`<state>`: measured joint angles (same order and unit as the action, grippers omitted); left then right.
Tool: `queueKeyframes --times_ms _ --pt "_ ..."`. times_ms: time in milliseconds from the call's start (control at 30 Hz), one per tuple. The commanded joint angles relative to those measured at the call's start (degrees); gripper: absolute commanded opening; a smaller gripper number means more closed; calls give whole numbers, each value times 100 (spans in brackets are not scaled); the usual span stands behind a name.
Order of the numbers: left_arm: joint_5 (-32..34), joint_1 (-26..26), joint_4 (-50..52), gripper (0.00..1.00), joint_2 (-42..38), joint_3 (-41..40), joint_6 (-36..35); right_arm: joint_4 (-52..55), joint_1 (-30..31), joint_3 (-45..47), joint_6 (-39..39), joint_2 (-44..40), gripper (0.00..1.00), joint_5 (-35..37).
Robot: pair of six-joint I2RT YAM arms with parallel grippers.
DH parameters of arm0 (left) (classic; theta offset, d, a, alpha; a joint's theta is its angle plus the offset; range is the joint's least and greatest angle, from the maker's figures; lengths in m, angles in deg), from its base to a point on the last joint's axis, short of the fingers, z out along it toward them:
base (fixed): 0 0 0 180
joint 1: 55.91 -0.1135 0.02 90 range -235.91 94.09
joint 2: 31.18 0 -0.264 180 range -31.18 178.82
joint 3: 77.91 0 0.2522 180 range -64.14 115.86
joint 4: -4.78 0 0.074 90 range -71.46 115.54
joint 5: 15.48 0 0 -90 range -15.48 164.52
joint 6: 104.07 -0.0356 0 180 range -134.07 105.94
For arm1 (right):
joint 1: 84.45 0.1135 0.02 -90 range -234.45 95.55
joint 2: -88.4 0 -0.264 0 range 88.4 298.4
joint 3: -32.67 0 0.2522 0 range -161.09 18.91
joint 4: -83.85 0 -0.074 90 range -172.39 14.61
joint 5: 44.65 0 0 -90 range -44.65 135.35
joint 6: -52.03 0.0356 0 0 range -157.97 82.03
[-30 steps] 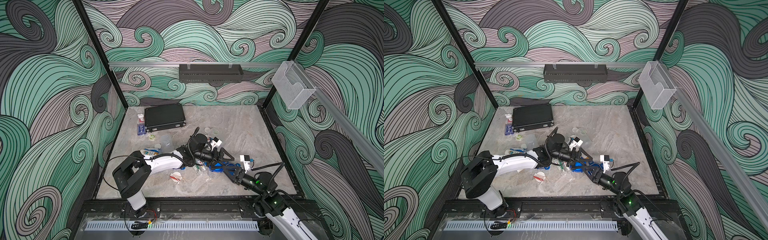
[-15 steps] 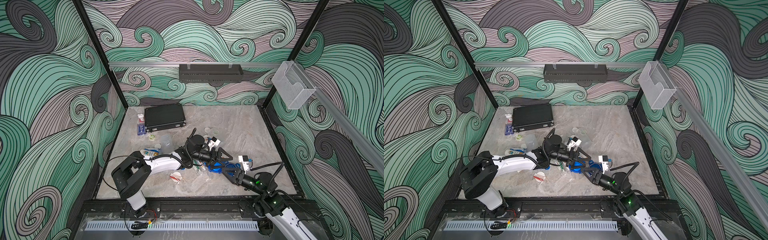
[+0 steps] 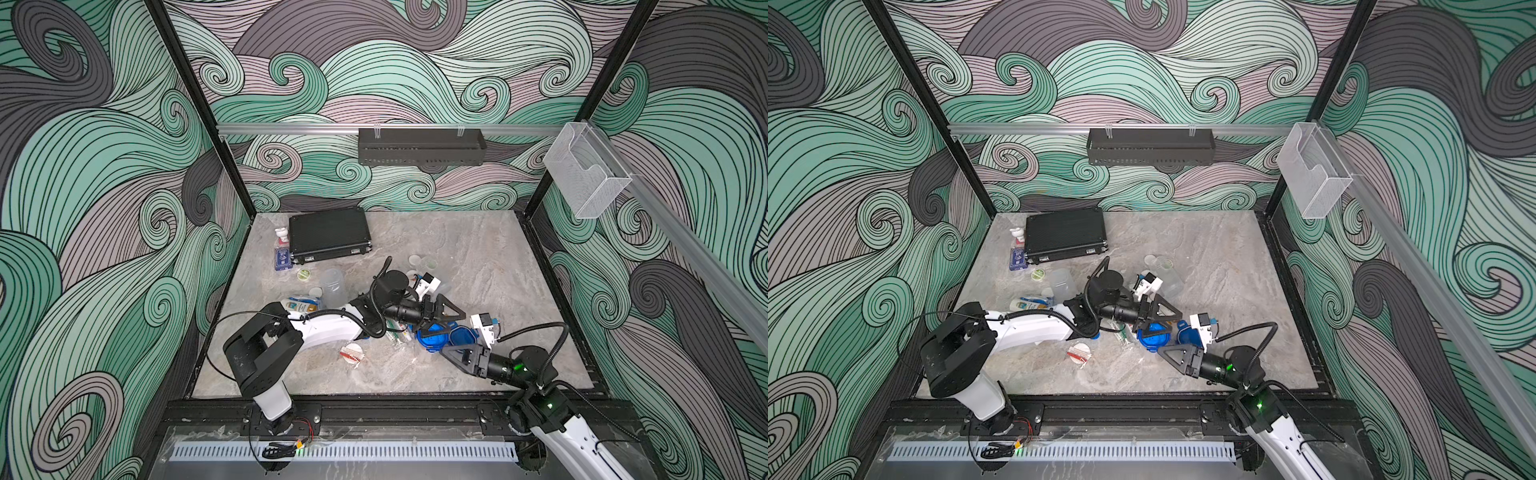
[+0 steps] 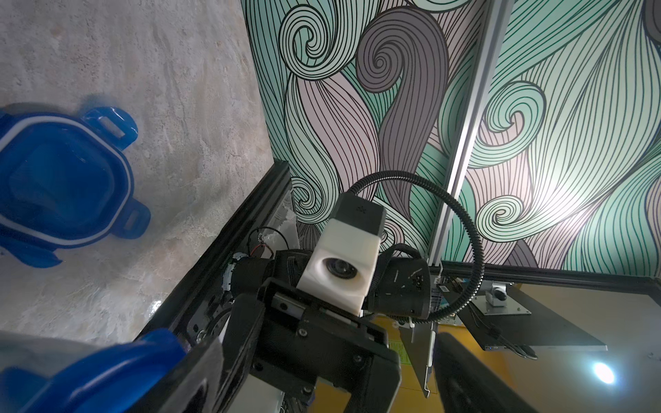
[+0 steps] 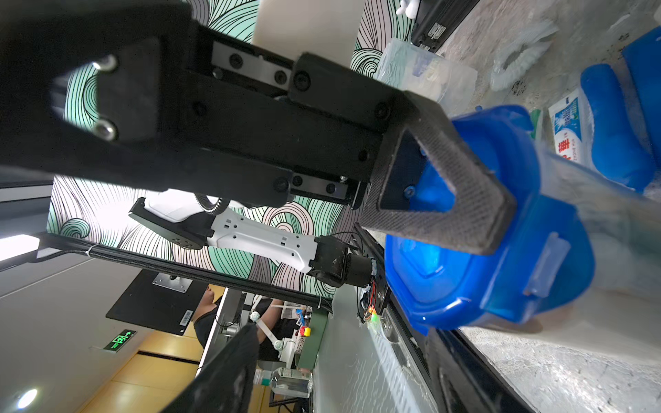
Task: Take out toiletry kits
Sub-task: Adjust the container at the center of the board.
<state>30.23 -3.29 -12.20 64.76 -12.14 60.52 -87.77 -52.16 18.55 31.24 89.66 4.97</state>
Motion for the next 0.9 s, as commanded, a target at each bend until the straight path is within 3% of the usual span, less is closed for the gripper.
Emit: queueKeyframes --times_ms 0,167,333,567,867 --pt "434 125 1503 92 698 -516 -191 -785 18 156 -182 -86 75 -99" --pt "439 159 1537 92 707 -468 -224 1212 31 -325 -1657 -67 74 -162" --pt "429 165 1520 92 763 -493 -232 1237 76 0 -2317 -85 74 -216" --pt "400 181 1409 92 809 -536 -193 1076 610 37 -2736 153 77 458" --pt "413 196 1325 92 838 -543 -128 1215 1303 36 -2456 526 79 1525"
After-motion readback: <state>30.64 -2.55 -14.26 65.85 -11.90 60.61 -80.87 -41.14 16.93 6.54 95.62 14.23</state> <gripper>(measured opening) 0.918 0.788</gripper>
